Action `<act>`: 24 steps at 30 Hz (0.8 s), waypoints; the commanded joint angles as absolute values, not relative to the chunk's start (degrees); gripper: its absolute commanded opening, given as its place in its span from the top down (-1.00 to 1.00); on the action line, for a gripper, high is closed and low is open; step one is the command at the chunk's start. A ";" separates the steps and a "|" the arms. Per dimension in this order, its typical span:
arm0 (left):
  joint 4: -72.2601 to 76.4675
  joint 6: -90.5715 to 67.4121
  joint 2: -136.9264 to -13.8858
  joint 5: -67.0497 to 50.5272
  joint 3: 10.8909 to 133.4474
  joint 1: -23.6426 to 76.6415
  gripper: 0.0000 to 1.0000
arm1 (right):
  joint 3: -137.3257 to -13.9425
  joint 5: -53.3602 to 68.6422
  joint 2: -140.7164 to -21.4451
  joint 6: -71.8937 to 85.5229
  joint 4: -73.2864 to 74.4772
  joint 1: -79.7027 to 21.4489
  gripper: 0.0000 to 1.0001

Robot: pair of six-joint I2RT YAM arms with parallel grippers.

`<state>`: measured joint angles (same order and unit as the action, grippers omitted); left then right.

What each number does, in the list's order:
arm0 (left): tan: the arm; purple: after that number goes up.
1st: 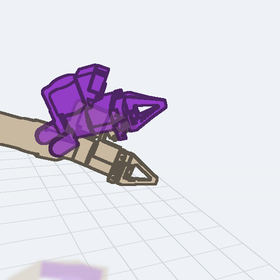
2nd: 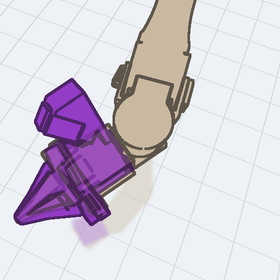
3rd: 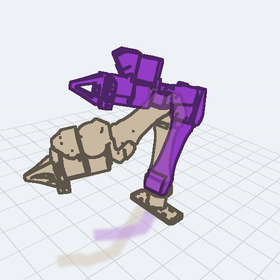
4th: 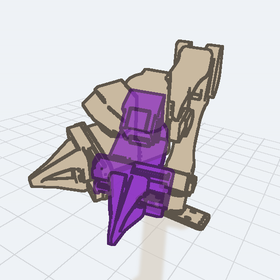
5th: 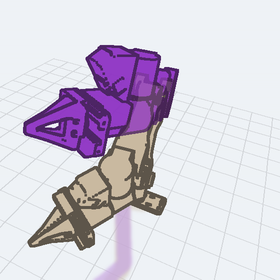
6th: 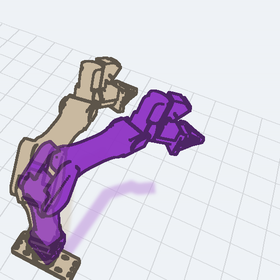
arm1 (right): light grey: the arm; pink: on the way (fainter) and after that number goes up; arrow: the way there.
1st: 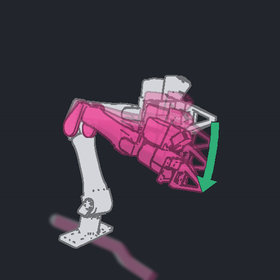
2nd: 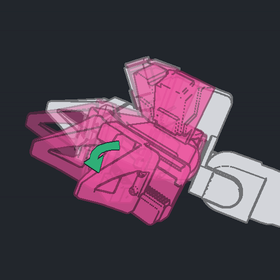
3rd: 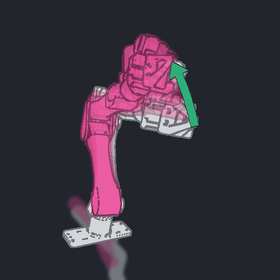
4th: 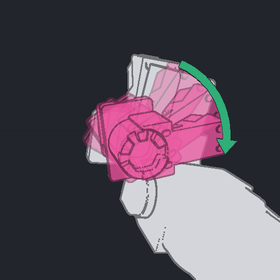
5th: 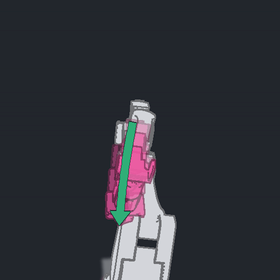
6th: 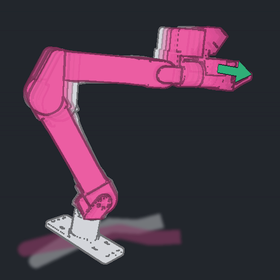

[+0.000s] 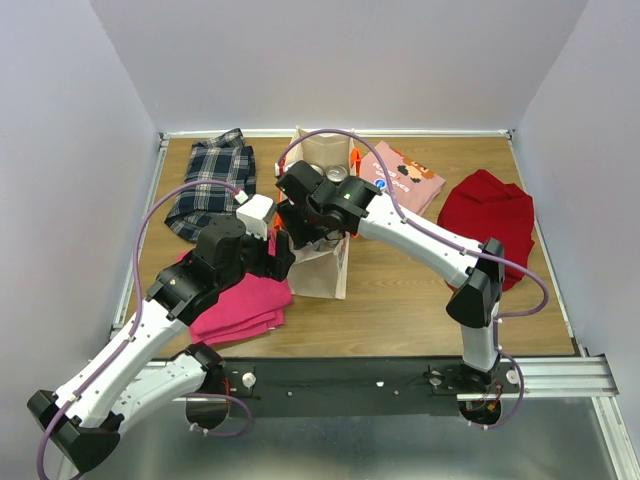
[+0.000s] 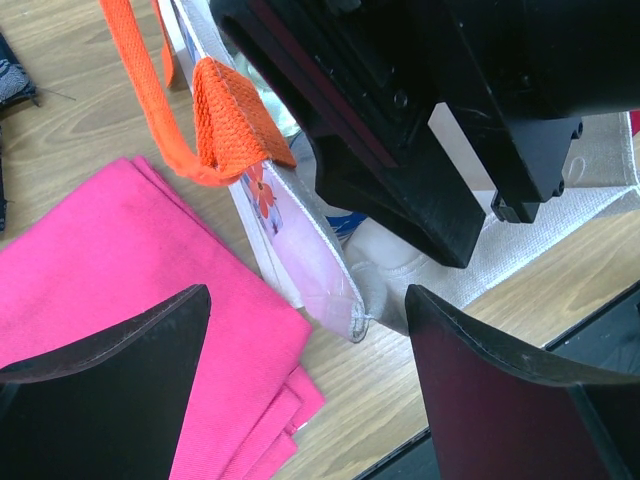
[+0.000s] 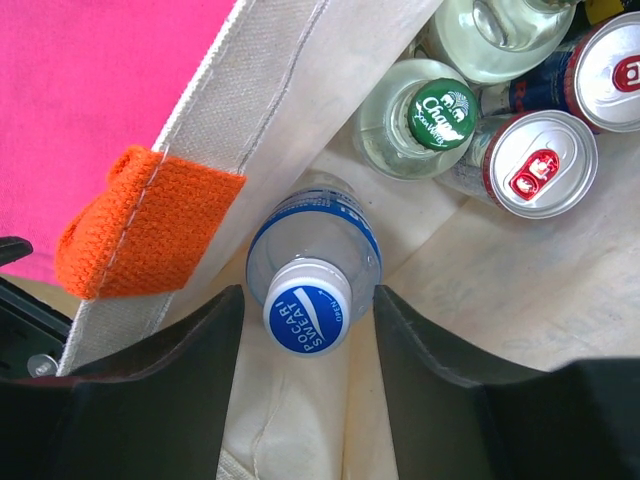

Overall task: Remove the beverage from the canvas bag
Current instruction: Take out the drink from the canvas bag.

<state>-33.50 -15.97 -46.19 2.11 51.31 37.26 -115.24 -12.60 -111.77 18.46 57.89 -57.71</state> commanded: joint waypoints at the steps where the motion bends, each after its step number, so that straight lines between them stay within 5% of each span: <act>1: -36.12 -14.59 -46.14 3.52 51.15 37.44 -0.76 | -117.42 -12.48 -112.94 18.72 57.56 -58.27 -0.21; 10: -36.38 -14.15 -46.32 4.57 51.06 37.44 -0.77 | -116.28 -11.69 -112.68 18.63 57.48 -58.36 -0.01; 16: -36.65 -13.97 -46.41 5.01 50.98 37.44 -0.77 | -115.75 -10.37 -112.68 18.54 57.22 -58.27 0.35; 20: -36.48 -14.06 -46.32 5.45 50.98 37.44 -0.77 | -115.75 -10.11 -112.24 18.55 57.30 -58.36 0.85; 24: -36.48 -13.97 -46.58 5.71 51.41 37.44 -0.77 | -116.19 -10.11 -111.71 18.72 57.31 -58.36 0.99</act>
